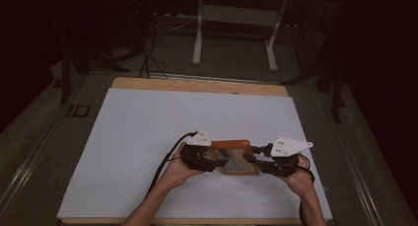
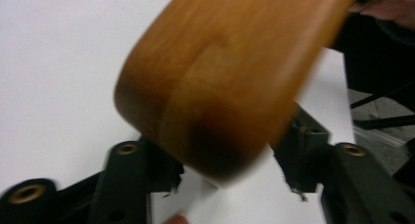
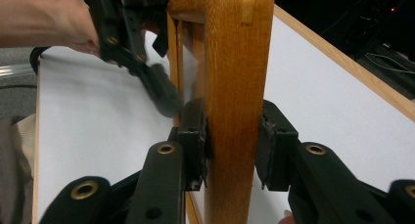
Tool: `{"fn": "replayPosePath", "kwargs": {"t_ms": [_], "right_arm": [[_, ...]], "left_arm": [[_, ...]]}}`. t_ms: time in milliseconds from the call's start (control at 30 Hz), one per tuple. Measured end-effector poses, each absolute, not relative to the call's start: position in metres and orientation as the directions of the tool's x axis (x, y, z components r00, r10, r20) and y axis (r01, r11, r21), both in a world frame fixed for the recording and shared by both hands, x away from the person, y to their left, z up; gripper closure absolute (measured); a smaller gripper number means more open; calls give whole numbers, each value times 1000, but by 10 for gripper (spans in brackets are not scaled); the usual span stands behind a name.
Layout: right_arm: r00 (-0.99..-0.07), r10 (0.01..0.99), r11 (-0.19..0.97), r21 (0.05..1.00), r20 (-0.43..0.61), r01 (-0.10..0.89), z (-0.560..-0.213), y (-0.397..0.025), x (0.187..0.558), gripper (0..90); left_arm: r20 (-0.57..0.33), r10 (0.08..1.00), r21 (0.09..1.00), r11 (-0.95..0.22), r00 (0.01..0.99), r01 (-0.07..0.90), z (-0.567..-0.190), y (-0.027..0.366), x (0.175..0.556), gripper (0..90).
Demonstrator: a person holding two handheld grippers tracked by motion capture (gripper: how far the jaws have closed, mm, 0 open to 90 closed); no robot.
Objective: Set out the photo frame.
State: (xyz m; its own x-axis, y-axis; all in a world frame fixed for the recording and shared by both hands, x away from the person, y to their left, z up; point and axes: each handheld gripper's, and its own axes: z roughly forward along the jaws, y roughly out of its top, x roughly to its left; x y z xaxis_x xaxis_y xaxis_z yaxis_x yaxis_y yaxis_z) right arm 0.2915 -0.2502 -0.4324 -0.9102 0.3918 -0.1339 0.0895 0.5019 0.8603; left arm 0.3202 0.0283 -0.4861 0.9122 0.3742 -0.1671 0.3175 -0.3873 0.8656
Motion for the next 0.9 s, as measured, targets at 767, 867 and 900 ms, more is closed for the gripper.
{"fn": "replayPosePath", "kwargs": {"t_ms": [767,867,900], "right_arm": [[-918,386,527,838,-89,140,-443,-243,303,642],[-919,388,513,845,-70,152,-444,-235,307,640],[-919,389,506,848,-61,158,-444,-232,308,638]], "left_arm": [[-87,408,870,-413,909,268,-468,50,310,601],[-93,424,871,-403,901,280,-464,60,311,596],[-96,430,871,-400,898,284,-463,63,311,596]]}}
